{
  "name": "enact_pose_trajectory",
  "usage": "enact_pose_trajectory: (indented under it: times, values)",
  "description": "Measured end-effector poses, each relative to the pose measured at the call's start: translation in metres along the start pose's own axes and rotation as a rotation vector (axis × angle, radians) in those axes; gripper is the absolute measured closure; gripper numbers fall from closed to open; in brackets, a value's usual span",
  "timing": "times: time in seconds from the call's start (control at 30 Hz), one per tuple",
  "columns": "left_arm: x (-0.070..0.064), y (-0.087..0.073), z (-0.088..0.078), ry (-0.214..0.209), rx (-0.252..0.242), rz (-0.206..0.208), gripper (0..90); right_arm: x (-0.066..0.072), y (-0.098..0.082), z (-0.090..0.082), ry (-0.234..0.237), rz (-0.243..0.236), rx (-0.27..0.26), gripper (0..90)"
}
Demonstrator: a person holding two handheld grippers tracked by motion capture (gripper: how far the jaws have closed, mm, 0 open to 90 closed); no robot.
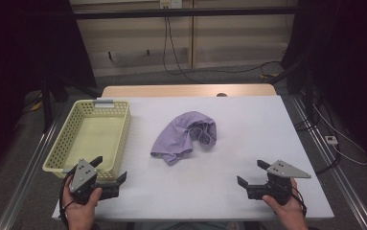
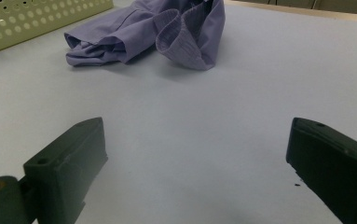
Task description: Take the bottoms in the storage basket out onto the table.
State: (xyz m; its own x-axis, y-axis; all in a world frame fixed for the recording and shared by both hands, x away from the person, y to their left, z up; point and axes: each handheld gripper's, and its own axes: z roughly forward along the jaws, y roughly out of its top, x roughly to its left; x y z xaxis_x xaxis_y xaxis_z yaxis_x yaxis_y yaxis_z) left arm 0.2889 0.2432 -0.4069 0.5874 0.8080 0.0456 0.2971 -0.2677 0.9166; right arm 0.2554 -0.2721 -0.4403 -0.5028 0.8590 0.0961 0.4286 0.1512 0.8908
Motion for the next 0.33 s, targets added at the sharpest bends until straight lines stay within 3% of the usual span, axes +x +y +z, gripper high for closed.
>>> enact_pose_trajectory:
  times: [0.07, 0.23, 0.33]
  values:
    - [0.0005, -0.0007, 0.0015, -0.005, 0.004, -0.023, 4.8, -0.0001, 0.0, 0.0001, -0.001, 0.0, 0.0, 4.9]
    - [0.0008, -0.0009, 0.0053, -0.012, 0.016, -0.007, 4.7, -0.0008, 0.0, -0.0001, -0.005, 0.006, -0.003, 4.9]
    - [0.0014, -0.001, 0.0078, 0.0, 0.019, -0.041, 4.7, -0.0009, 0.0002, -0.0001, -0.006, 0.011, -0.007, 4.9]
